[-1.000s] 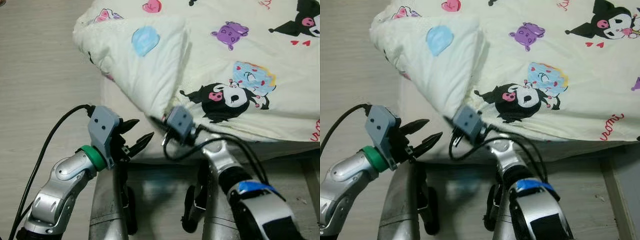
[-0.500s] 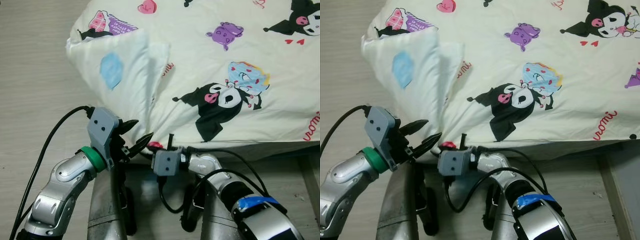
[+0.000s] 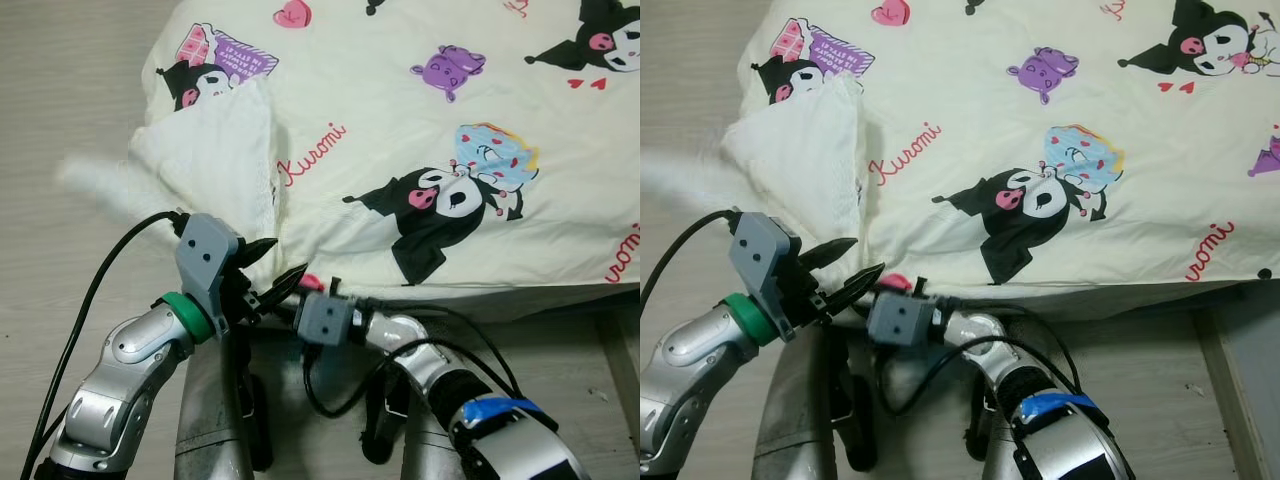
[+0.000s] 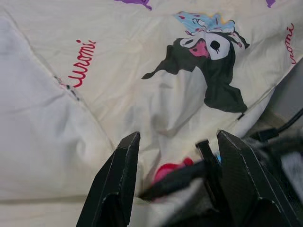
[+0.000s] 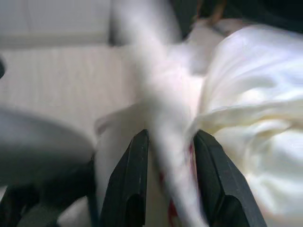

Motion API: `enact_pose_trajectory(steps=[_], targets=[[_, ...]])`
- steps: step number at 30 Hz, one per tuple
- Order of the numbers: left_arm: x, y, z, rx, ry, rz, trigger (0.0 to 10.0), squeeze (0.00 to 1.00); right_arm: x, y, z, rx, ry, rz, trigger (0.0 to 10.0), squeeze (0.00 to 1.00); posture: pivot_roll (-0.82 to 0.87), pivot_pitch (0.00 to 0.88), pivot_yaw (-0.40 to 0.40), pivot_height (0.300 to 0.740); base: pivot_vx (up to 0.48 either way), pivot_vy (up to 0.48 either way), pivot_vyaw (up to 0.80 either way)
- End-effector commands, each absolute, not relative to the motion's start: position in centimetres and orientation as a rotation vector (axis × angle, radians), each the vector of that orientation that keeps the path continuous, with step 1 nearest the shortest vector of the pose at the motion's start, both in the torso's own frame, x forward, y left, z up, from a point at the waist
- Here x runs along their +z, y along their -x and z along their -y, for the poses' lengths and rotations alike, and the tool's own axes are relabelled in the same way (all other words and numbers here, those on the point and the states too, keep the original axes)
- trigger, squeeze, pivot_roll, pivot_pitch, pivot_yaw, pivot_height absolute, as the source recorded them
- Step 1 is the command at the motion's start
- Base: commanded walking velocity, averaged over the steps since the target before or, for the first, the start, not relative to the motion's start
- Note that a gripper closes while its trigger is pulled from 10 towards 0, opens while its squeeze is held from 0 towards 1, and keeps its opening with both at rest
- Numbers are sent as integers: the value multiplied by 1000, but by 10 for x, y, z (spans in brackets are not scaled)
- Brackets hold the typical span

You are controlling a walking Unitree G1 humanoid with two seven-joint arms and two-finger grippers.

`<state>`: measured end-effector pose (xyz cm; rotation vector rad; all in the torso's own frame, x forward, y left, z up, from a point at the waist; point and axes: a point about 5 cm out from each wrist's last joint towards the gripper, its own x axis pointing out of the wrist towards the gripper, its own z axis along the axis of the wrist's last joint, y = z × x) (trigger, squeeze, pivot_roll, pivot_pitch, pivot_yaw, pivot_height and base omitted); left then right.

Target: Clean up the room

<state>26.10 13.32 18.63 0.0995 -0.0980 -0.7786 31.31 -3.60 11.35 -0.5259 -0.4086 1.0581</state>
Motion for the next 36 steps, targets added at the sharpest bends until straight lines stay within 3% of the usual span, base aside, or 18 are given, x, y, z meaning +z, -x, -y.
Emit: enact_pose_trajectory(steps=[1, 9, 11, 12, 14, 15, 16, 17, 24, 29, 33, 36], targets=[[179, -259, -133, -781, -100, 74, 10000, 0, 107, -308, 33, 1076, 498, 387, 10000, 0, 238, 414, 56, 564, 0, 0, 0], [181, -260, -131, -783, -101, 85, 10000, 0, 111, -308, 21, 1184, 379, 299, 10000, 0, 221, 403, 46, 564, 0, 0, 0], [181, -261, -131, -781, -103, 89, 10000, 0, 104, -302, 19, 1291, 391, 236, 10000, 0, 220, 402, 42, 564, 0, 0, 0], [183, -261, -132, -779, -106, 94, 10000, 0, 98, -292, 22, 1431, 390, 152, 10000, 0, 220, 400, 38, 564, 0, 0, 0], [183, -261, -132, -779, -106, 94, 10000, 0, 98, -292, 22, 1431, 390, 152, 10000, 0, 220, 400, 38, 564, 0, 0, 0], [183, -261, -133, -776, -107, 100, 10000, 0, 97, -269, 29, 1652, 368, 63, 10000, 0, 215, 400, 38, 564, 0, 0, 0], [183, -261, -133, -776, -107, 100, 10000, 0, 97, -269, 29, 1652, 368, 63, 10000, 0, 215, 400, 38, 564, 0, 0, 0], [182, -259, -133, -777, -106, 98, 10000, 0, 98, -250, 35, 1785, 362, 22, 10000, 0, 212, 401, 40, 564, 0, 0, 0], [181, -259, -132, -779, -103, 98, 10000, 0, 102, -232, 49, 1963, 285, -98, 10000, 0, 214, 401, 40, 564, 0, 0, 0], [183, -260, -133, -768, -102, 102, 10000, 0, 131, -242, 52, 1940, 51, -78, 10000, 0, 216, 402, 38, 564, 0, 0, 0], [185, -263, -135, -740, -103, 116, 10000, 0, 170, -280, 55, 1711, -191, 67, 10000, 0, 218, 402, 40, 564, 0, 0, 0], [186, -266, -136, -726, -102, 128, 10000, 0, 178, -294, 59, 1611, -254, 83, 10000, 0, 218, 402, 40, 564, 0, 0, 0]])
